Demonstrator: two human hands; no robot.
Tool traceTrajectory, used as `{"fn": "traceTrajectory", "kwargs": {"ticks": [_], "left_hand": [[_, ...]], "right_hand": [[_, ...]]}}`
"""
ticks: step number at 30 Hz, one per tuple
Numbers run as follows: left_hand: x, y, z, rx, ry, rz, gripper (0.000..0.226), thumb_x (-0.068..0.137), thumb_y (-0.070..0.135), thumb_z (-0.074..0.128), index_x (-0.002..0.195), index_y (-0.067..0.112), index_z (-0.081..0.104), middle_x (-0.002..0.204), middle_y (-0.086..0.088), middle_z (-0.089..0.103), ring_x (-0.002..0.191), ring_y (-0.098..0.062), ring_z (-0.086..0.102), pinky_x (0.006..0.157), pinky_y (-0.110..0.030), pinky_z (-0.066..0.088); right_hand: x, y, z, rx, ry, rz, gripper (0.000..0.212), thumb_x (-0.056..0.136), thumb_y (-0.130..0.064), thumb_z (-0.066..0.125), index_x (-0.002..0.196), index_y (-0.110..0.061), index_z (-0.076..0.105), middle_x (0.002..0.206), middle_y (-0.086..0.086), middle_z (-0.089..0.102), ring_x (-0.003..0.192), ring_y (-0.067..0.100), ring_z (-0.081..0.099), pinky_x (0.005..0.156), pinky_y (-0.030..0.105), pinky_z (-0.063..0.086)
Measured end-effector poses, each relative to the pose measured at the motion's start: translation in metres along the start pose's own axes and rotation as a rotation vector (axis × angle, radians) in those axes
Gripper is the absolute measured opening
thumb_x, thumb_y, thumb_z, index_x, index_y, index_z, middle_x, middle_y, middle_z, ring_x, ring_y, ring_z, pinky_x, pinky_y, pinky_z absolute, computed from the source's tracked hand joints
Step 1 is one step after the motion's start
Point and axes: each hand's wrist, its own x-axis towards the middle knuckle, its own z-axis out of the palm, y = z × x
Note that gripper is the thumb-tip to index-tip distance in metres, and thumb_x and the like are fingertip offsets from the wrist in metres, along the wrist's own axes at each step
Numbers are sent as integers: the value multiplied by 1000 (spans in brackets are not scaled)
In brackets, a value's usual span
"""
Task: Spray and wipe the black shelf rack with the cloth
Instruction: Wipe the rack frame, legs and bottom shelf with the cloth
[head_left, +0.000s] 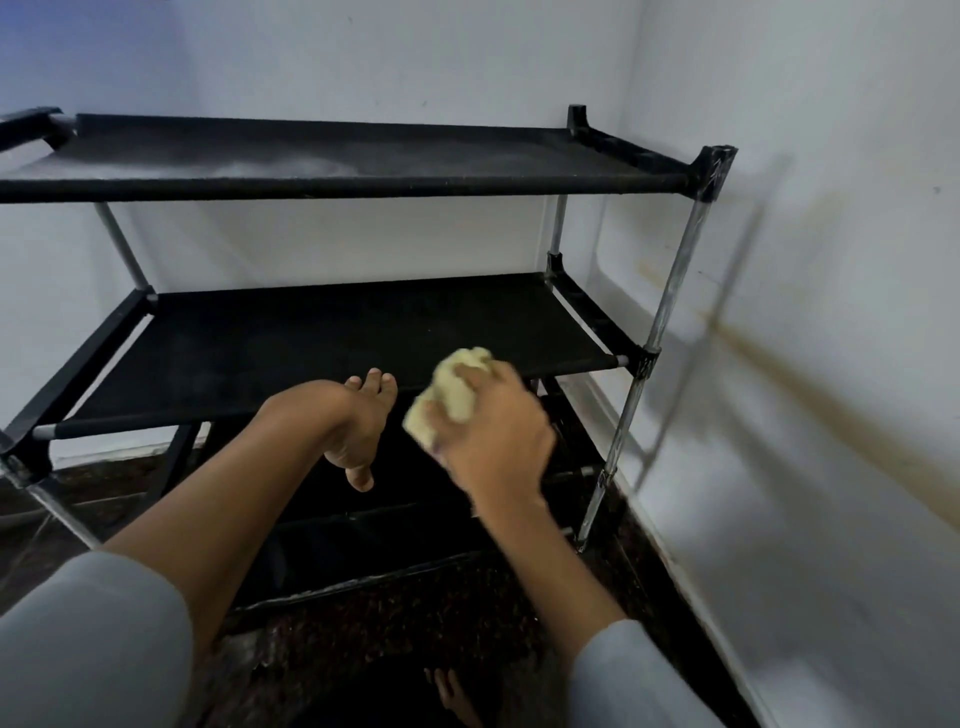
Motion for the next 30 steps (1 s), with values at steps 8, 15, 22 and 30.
{"fn": "traceTrajectory", "kwargs": {"ticks": [8,15,22,30], "left_hand": [[3,-3,6,99,26,-41,114,84,23,69,144,12,-27,154,-4,-29,146,-23,-11,115,-52,9],[-2,-6,3,52,20,10,109,87,24,66,145,11,-26,154,-5,-27,146,-25,-12,116,-46,8],[4,-3,5,48,31,-1,114,84,24,69,144,9,-27,154,-7,-27,146,-28,-11,118,-43,14],[1,-5,6,29,20,0,114,84,22,69,144,10,-27,153,-7,-29,145,-25,-15,117,-41,8]], "right_hand": [[16,35,-29,-267,-145,-215,47,81,-49,62,126,-41,52,124,-7,52,95,27,62,66,30,39],[45,94,-70,-350,40,116,23,90,-33,55,109,-25,65,108,1,60,88,32,62,67,31,35],[29,27,-45,-262,-15,42,18,81,-26,57,96,-26,68,98,-2,63,87,23,66,64,25,37],[16,-6,-30,-311,-244,-330,43,75,-31,71,116,-33,60,115,-5,54,97,24,62,66,30,33]]}}
